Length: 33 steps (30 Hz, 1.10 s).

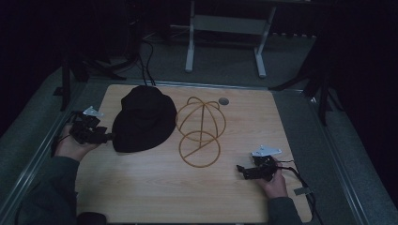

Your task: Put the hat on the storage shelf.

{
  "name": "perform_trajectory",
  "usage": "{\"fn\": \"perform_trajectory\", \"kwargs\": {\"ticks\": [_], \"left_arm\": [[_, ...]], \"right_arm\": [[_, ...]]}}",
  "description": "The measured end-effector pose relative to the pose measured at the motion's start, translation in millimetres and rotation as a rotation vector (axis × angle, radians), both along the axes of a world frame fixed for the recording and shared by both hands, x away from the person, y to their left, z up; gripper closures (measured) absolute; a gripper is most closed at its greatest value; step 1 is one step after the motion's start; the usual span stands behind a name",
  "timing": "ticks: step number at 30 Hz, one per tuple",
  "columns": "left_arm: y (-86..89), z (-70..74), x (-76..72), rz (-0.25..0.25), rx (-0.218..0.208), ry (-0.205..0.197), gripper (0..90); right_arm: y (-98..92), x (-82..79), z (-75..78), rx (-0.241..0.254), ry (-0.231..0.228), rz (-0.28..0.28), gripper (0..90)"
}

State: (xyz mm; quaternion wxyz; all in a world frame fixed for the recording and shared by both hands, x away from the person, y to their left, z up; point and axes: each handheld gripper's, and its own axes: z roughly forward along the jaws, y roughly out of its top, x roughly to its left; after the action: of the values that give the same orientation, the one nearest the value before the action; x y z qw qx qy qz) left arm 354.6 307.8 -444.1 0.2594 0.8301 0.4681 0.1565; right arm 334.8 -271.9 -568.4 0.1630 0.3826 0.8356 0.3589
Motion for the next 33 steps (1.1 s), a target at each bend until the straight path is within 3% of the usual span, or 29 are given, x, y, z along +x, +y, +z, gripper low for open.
{"fn": "perform_trajectory", "kwargs": {"ticks": [19,33], "left_arm": [[-20.4,12.7,24.1,-0.042,0.056,0.071,57.3],[-27.7,15.5,36.1,-0.04,0.085,0.13,57.7]], "right_arm": [[0.0,0.0,0.0,0.0,0.0,0.0,11.6],[0.0,0.0,0.0,0.0,0.0,0.0,11.6]]}}
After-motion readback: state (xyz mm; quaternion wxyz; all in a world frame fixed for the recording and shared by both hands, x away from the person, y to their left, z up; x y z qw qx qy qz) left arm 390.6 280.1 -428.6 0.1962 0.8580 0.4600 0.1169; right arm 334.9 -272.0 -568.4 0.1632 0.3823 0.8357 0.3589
